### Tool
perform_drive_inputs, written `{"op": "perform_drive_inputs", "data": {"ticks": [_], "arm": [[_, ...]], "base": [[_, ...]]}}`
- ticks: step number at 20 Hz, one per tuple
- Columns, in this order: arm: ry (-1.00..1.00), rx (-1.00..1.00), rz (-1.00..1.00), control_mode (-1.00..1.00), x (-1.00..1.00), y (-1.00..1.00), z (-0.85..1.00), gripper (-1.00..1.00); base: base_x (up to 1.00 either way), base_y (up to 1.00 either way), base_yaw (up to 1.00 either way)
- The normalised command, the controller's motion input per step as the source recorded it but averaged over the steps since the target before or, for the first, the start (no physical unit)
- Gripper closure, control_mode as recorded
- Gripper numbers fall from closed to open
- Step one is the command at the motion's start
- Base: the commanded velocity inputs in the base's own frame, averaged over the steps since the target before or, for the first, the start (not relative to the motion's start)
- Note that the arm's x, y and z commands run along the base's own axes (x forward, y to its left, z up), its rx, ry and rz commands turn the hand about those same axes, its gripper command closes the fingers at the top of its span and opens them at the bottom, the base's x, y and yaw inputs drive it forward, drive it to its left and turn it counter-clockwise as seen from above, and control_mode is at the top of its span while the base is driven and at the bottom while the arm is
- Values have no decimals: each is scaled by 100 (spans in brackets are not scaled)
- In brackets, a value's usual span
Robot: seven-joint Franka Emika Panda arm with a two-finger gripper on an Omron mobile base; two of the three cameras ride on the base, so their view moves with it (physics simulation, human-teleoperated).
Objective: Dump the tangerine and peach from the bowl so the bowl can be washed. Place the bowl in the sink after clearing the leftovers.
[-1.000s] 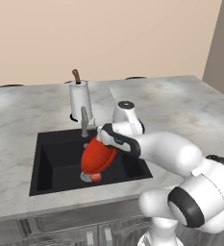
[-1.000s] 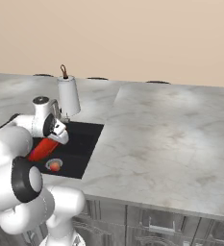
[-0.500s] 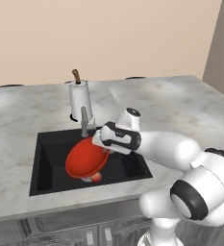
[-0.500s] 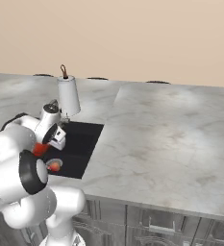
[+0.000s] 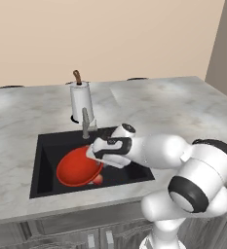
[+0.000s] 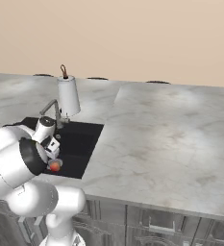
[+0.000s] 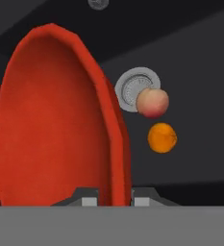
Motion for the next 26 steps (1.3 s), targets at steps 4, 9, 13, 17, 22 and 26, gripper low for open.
{"op": "perform_drive_inputs", "data": {"ticks": [4, 9, 13, 17, 22, 26], "arm": [[0, 1, 0, -100, -8, 9, -32, 100], [13, 0, 0, -100, -9, 6, -11, 100], [15, 0, 0, -100, 32, 28, 0, 100], [5, 0, 0, -100, 12, 9, 1, 100], [0, 0, 0, -100, -14, 4, -18, 100], [0, -1, 0, -100, -15, 16, -38, 100]], "base": [[0, 0, 0], [0, 0, 0], [0, 0, 0], [0, 0, 0], [0, 0, 0], [0, 0, 0]]}}
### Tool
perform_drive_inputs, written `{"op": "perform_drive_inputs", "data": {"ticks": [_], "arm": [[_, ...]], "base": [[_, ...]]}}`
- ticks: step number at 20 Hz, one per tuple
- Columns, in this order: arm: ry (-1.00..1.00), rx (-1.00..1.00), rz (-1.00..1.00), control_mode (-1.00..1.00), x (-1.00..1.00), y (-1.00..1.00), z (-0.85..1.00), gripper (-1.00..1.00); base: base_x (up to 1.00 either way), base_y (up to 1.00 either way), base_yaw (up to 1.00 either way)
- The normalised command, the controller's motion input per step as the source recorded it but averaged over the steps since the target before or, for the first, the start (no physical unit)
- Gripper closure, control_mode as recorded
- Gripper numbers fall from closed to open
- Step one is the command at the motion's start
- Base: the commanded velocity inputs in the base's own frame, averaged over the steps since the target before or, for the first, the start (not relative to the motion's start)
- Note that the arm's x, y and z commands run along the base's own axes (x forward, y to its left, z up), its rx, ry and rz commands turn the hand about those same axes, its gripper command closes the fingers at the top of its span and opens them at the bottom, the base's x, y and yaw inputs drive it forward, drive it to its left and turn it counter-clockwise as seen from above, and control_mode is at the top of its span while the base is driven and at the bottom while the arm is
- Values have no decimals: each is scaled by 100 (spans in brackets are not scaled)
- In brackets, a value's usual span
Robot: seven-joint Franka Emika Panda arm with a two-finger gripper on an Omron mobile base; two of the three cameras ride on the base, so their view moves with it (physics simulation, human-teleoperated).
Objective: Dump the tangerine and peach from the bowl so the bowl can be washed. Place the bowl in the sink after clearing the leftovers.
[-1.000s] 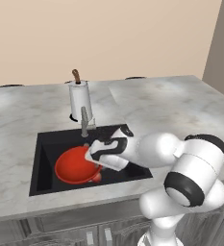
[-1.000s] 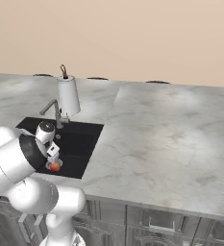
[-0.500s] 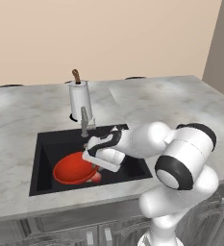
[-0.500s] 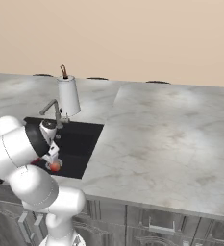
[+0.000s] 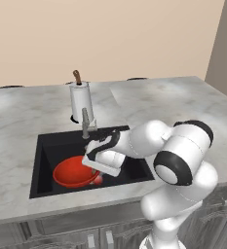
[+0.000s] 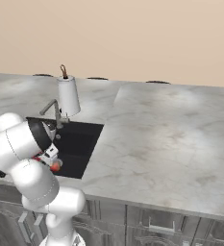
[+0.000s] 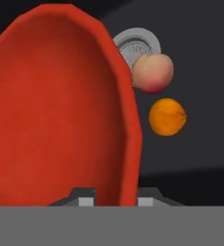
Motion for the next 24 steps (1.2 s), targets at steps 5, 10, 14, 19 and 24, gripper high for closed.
{"op": "perform_drive_inputs", "data": {"ticks": [5, 10, 14, 19, 24], "arm": [[0, -4, 0, -100, 5, 36, -14, 100], [0, 0, 0, -100, 7, 41, 0, 100], [5, -6, 0, -100, 15, 14, -26, 100], [1, -11, 0, -100, 0, 4, -26, 100], [0, -6, 0, -100, 0, 2, -5, 100]], "base": [[0, 0, 0], [0, 0, 0], [0, 0, 0], [0, 0, 0], [0, 0, 0]]}}
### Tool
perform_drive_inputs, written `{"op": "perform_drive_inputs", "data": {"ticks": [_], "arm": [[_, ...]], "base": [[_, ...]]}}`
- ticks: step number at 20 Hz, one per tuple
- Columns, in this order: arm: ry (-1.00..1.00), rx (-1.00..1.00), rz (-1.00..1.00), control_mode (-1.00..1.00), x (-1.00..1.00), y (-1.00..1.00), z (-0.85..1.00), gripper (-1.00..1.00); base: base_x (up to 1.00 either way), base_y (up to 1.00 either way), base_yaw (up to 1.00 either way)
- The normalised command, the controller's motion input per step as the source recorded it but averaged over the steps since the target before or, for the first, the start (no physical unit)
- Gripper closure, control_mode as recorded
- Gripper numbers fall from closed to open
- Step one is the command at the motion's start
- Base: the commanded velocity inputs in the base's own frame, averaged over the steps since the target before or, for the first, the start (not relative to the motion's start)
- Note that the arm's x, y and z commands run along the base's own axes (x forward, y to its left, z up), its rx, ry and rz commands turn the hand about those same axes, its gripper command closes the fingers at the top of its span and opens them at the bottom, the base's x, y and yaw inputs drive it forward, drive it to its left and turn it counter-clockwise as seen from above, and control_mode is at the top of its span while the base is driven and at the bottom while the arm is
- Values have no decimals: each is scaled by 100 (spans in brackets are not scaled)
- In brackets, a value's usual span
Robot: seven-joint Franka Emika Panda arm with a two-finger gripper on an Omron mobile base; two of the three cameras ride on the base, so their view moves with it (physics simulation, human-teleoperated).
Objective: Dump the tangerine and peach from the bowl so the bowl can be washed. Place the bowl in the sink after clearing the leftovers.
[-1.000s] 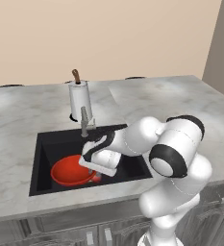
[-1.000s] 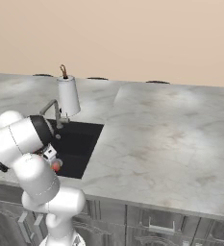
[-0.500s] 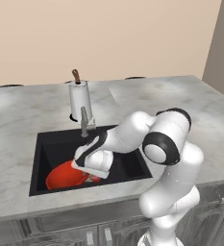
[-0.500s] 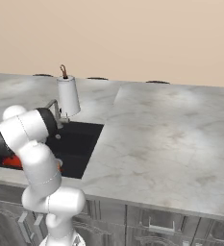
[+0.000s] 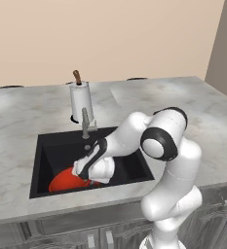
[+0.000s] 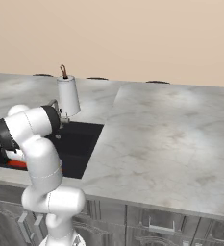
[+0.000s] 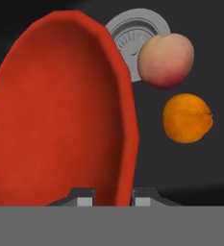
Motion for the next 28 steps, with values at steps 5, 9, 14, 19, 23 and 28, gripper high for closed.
{"op": "perform_drive_inputs", "data": {"ticks": [5, 9, 14, 19, 23, 28], "arm": [[0, -1, -2, -100, 0, 0, 4, -100], [-2, 0, -10, -100, -1, 0, 58, -100], [-13, 0, -12, -100, -22, -11, 100, -100], [-19, 0, -12, -100, -59, -39, 100, -100], [-24, 0, -9, -100, -65, -44, 100, -100], [-30, 0, -7, -100, -71, -39, 100, -100]], "base": [[0, 0, 0], [0, 0, 0], [0, 0, 0], [0, 0, 0], [0, 0, 0], [0, 0, 0]]}}
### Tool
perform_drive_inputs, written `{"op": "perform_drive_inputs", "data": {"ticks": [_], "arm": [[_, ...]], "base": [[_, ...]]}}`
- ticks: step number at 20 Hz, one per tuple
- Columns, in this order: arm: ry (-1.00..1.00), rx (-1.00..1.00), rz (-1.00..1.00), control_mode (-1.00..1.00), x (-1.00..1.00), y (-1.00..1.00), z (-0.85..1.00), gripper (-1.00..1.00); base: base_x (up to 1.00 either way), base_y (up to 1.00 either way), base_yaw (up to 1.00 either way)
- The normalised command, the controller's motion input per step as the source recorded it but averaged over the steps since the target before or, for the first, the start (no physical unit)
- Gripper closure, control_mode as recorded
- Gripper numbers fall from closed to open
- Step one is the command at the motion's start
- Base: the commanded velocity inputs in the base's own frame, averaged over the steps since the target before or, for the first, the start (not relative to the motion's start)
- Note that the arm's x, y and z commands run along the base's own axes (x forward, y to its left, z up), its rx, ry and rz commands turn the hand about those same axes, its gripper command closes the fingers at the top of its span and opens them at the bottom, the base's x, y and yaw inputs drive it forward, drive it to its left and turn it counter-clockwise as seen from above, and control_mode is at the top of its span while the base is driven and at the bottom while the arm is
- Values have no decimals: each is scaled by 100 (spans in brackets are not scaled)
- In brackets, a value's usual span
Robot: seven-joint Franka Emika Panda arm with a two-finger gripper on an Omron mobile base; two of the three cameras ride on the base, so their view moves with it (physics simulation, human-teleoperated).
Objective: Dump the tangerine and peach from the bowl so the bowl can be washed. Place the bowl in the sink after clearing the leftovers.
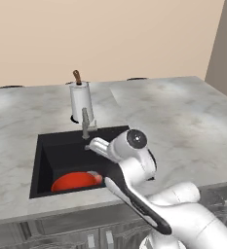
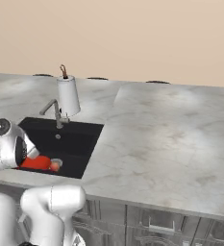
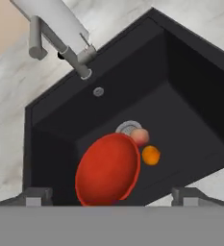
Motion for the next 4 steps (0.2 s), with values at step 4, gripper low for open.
{"op": "perform_drive_inputs", "data": {"ticks": [4], "arm": [[-28, 0, -9, -100, -66, -27, 100, -100]], "base": [[0, 0, 0]]}}
